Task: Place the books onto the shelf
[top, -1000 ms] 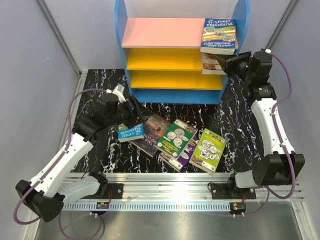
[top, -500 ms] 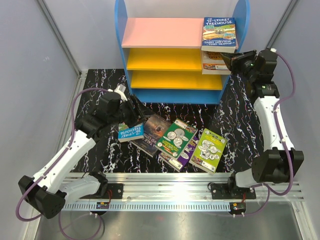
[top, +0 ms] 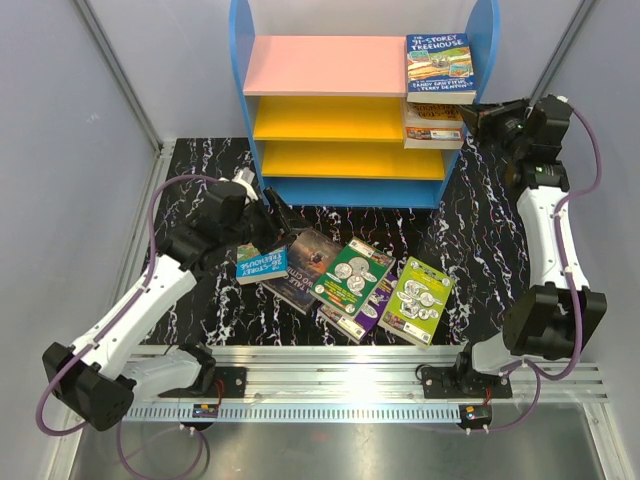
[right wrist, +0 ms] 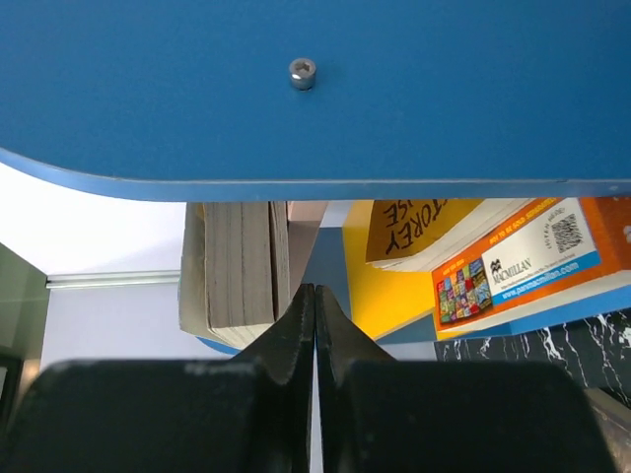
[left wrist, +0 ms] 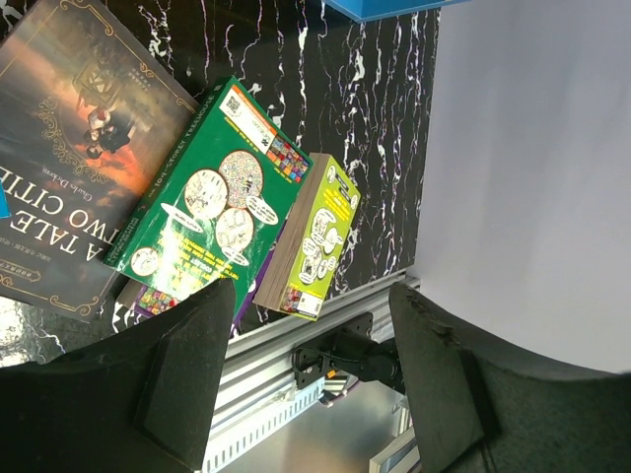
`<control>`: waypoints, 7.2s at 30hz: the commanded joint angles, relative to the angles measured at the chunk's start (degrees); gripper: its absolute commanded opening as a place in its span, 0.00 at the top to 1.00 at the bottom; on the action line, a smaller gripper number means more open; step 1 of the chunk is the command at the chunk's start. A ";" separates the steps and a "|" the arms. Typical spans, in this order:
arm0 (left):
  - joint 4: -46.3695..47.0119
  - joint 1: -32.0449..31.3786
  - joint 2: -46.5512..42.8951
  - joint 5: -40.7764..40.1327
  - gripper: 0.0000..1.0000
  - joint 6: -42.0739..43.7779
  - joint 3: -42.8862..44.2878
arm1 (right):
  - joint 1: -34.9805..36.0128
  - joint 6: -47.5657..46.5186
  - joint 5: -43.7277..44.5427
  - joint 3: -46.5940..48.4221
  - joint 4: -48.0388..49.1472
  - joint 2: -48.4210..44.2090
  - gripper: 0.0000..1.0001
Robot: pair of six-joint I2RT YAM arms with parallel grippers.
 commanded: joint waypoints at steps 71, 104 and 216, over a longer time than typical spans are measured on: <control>12.92 -5.31 44.14 18.66 0.02 24.62 7.31 | 27.21 -30.01 1.64 -36.89 -6.55 15.12 0.00; 23.18 -0.23 31.49 24.80 0.04 19.36 0.20 | 27.21 -32.74 -1.43 -25.73 -27.63 -15.90 1.00; 43.15 -0.04 22.17 17.34 0.99 -15.99 33.06 | 27.21 -14.36 5.94 0.89 -16.90 -26.37 1.00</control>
